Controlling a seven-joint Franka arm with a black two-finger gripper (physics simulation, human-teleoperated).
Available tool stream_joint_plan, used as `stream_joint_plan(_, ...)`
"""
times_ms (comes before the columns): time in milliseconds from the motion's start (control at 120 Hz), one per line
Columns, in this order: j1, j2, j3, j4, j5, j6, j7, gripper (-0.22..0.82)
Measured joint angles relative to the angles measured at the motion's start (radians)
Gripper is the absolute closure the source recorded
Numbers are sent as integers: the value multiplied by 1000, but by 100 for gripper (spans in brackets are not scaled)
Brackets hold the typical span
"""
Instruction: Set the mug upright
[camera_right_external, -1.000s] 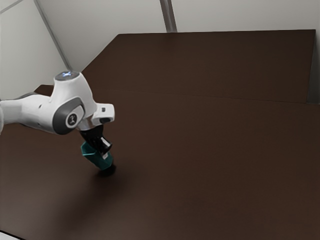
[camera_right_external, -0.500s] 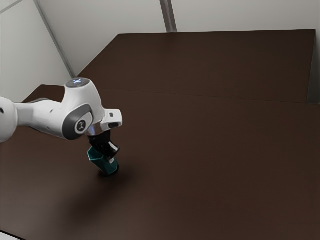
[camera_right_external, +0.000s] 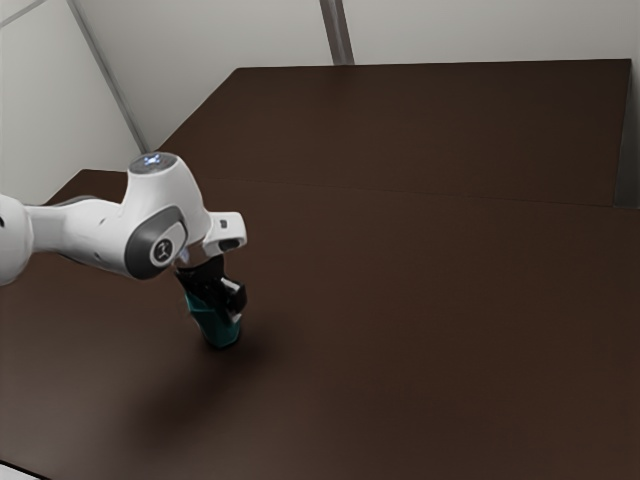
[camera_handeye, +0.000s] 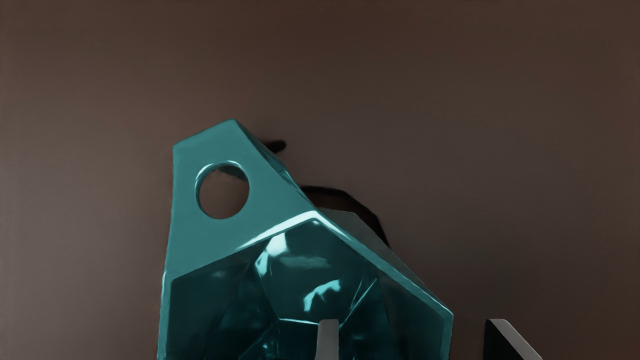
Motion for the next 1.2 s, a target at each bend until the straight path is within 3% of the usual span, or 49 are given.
stream_joint_plan(158,-4,-50,1,1,-3,-4,-2,16)
stream_joint_plan(367,-5,-77,1,92,-7,-77,-3,7)
stream_joint_plan(850,-3,63,-2,567,-24,-518,-7,2)
stream_joint_plan(1200,1,113,-1,802,-22,-732,-9,2)
